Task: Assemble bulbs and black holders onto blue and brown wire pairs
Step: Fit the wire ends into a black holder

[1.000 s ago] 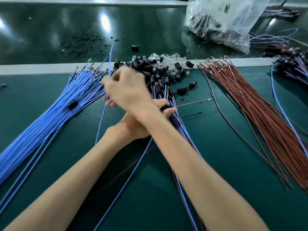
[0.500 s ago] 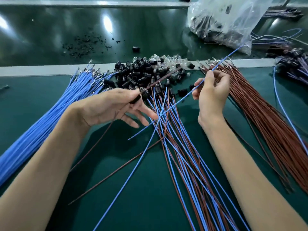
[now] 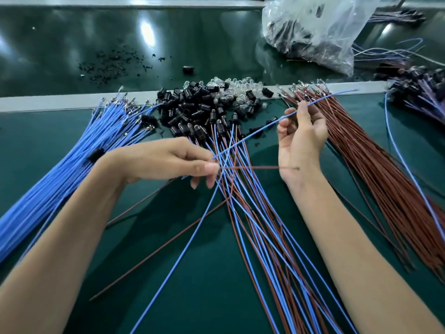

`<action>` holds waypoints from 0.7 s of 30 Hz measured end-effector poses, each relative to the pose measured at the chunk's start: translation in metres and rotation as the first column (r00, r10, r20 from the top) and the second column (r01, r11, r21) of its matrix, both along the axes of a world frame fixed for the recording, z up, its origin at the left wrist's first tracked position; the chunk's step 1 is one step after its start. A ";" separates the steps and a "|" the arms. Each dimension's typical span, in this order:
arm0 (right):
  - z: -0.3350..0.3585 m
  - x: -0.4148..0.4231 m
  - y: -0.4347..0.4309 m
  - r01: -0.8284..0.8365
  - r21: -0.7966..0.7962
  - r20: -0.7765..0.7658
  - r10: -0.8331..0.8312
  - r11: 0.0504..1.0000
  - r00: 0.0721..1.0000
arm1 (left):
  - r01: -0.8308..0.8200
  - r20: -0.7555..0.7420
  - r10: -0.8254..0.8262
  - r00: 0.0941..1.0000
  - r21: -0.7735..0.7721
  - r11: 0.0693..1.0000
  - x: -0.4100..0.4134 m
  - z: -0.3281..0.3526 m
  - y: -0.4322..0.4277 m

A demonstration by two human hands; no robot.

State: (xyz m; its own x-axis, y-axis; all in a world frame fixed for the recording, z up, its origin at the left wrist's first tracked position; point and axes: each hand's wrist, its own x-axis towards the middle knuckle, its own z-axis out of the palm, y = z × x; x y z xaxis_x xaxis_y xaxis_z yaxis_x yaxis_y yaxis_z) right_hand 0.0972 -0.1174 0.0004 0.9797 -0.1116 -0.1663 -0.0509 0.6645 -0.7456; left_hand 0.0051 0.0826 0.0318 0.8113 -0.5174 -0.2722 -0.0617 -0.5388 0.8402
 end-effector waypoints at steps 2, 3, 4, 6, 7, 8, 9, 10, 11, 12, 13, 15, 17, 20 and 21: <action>0.002 -0.004 -0.001 -0.201 0.096 0.071 0.195 0.975 0.978 | -0.087 0.028 0.090 0.996 -0.104 0.991 0.001 0.000 -0.002; 0.002 -0.007 -0.001 -0.317 0.084 0.121 0.306 0.945 0.944 | -0.119 0.042 0.127 0.991 -0.152 0.981 0.001 -0.001 -0.004; 0.001 -0.009 -0.001 -0.424 0.045 0.161 0.412 0.905 0.897 | -0.144 0.055 0.157 0.986 -0.195 0.970 0.001 -0.002 -0.006; -0.001 -0.015 0.005 -0.557 -0.089 0.207 0.562 0.826 0.801 | -0.172 0.058 0.193 0.979 -0.263 0.949 0.001 -0.006 -0.014; -0.003 -0.018 0.008 -0.577 -0.193 0.215 0.608 0.794 0.765 | -0.175 0.050 0.197 0.979 -0.285 0.942 0.001 -0.007 -0.018; -0.005 -0.022 0.012 -0.570 -0.319 0.211 0.643 0.757 0.736 | -0.170 0.043 0.191 0.981 -0.297 0.940 0.001 -0.009 -0.021; -0.007 -0.025 0.014 -0.537 -0.447 0.202 0.666 0.715 0.718 | -0.163 0.035 0.182 0.983 -0.302 0.939 0.002 -0.010 -0.023; -0.009 -0.028 0.016 -0.496 -0.541 0.198 0.676 0.679 0.710 | -0.161 0.023 0.176 0.984 -0.303 0.939 0.001 -0.011 -0.023; -0.011 -0.030 0.017 -0.449 -0.596 0.200 0.665 0.666 0.720 | -0.170 0.009 0.181 0.984 -0.301 0.938 0.001 -0.011 -0.022; -0.012 -0.031 0.018 -0.407 -0.613 0.207 0.635 0.677 0.744 | -0.193 -0.003 0.201 0.980 -0.292 0.937 0.002 -0.012 -0.019; -0.012 -0.030 0.018 -0.364 -0.603 0.218 0.586 0.710 0.781 | -0.230 -0.005 0.238 0.971 -0.277 0.933 0.003 -0.012 -0.015; -0.011 -0.026 0.018 -0.284 -0.535 0.238 0.465 0.796 0.853 | -0.328 0.025 0.344 0.939 -0.248 0.912 0.005 -0.013 -0.005; -0.010 -0.024 0.017 -0.245 -0.459 0.260 0.392 0.854 0.882 | -0.409 0.079 0.436 0.896 -0.230 0.883 0.008 -0.015 0.004; -0.010 -0.024 0.017 -0.216 -0.398 0.305 0.351 0.892 0.885 | -0.485 0.138 0.515 0.846 -0.200 0.851 0.010 -0.020 0.009; -0.009 -0.025 0.017 -0.199 -0.392 0.318 0.335 0.898 0.887 | -0.497 0.156 0.523 0.838 -0.178 0.850 0.011 -0.021 0.009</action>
State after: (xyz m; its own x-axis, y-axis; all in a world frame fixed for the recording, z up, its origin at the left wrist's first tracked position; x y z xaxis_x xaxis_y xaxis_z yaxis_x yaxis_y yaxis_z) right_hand 0.0723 -0.1005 -0.0087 0.9605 0.1808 0.2115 0.1334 0.3678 -0.9203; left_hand 0.0164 0.0920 0.0105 0.9983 -0.0351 -0.0463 0.0267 -0.4298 0.9025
